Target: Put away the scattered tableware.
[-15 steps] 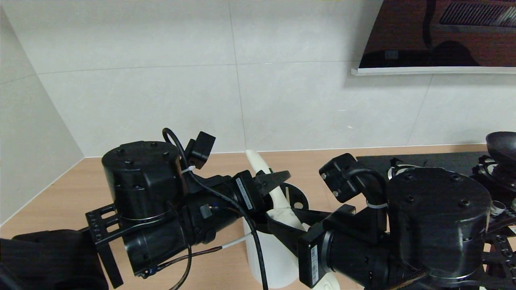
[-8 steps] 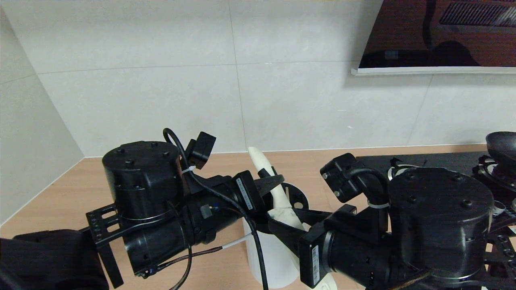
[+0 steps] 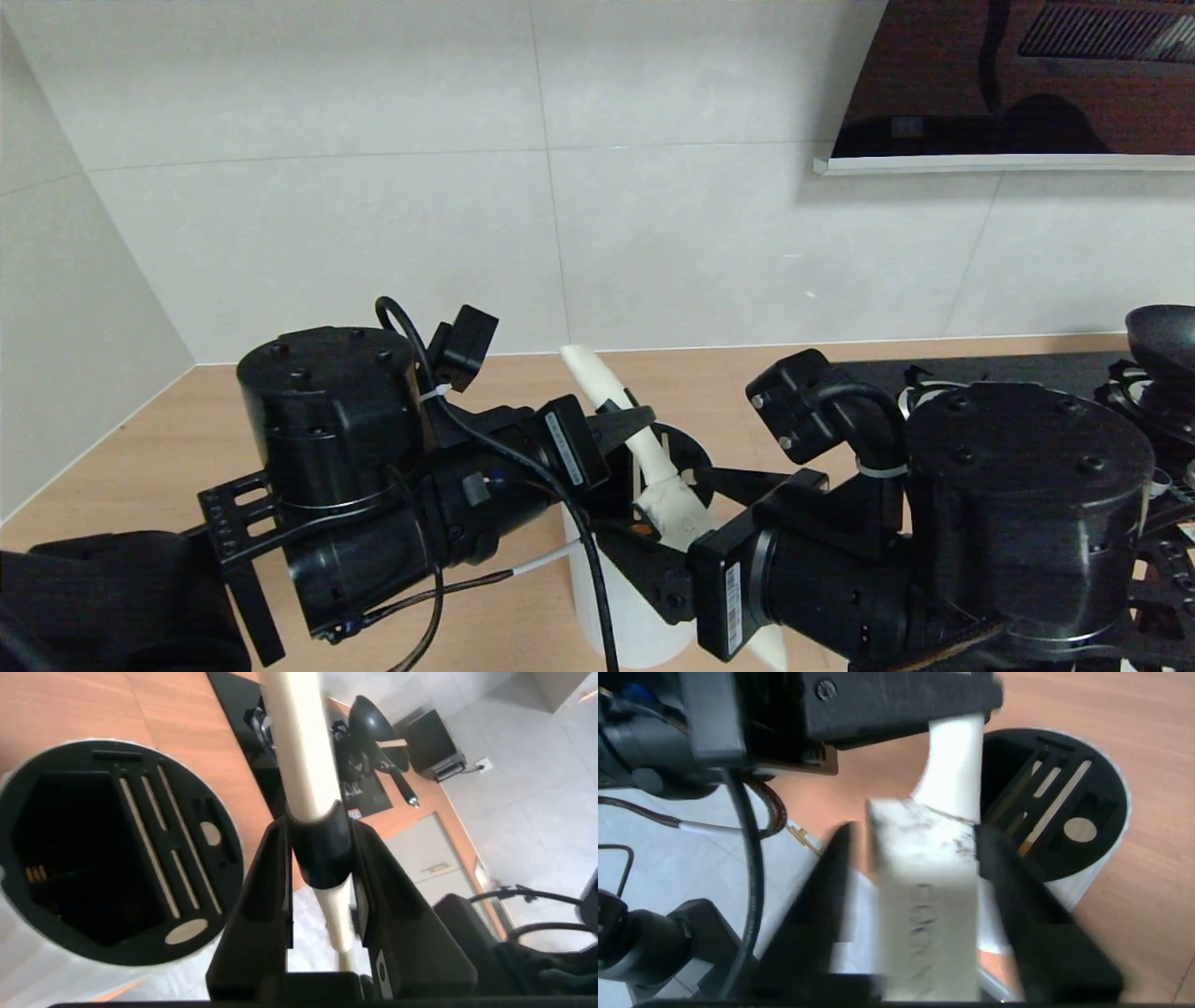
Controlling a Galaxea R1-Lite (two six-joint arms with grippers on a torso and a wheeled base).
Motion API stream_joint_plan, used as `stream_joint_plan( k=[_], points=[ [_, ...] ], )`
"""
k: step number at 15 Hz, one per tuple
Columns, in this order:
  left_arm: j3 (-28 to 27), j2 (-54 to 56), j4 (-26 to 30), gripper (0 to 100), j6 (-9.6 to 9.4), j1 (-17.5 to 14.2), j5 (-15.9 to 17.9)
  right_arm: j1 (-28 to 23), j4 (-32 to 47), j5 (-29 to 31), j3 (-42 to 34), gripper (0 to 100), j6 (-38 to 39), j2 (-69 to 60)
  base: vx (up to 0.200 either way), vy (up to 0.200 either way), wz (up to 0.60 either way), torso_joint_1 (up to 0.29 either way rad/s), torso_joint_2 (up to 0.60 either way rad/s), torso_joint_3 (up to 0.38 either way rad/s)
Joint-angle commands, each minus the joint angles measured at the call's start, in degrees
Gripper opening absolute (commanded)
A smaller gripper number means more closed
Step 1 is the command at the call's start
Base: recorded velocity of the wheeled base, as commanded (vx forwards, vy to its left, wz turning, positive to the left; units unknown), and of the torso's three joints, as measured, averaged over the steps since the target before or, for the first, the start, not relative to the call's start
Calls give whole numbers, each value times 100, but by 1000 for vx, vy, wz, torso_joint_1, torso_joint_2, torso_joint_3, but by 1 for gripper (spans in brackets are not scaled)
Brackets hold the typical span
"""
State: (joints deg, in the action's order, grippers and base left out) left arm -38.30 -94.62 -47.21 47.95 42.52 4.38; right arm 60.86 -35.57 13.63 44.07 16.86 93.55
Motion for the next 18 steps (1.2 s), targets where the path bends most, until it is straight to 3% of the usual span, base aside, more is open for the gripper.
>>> stream_joint_plan(
  k=[1, 5, 7, 10, 11, 14, 17, 18],
  points=[
    [-2, 49, -16, 0, 4, 2, 2, -12, 6, -1, -4, 100, 2, -21, 0, 0, 0, 0, 0, 0],
    [-142, 146, 160, 0, -5, -33, -16, -179, 6, -1, -12, 100, -16, -144, 0, 0, 0, 0, 0, 0],
    [-388, 454, 722, 0, -84, -192, -25, -452, 15, -9, 5, 100, -34, -311, 0, 0, 0, 0, 0, 0],
    [-872, 823, 1584, 0, -286, -332, -490, -786, 24, -18, 32, 100, -95, -504, 0, 0, 0, 0, 0, 0],
    [-1162, 884, 1900, 0, -558, -341, -1053, -1014, 24, -18, 32, 100, -139, -619, 0, 0, 0, 0, 0, 0],
    [-1443, 946, 2085, 0, -1156, -332, -1967, -1287, 24, -45, 40, 100, -174, -689, 0, 0, 0, 0, 0, 0],
    [-1601, 1139, 2612, 0, -1525, -192, -2415, -1322, 24, -45, 40, 100, -183, -680, 0, 0, 0, 0, 0, 0],
    [-1663, 1289, 2805, 0, -1894, -156, -2529, -1322, 24, -45, 40, 100, -183, -680, 0, 0, 0, 0, 0, 0]
  ],
)
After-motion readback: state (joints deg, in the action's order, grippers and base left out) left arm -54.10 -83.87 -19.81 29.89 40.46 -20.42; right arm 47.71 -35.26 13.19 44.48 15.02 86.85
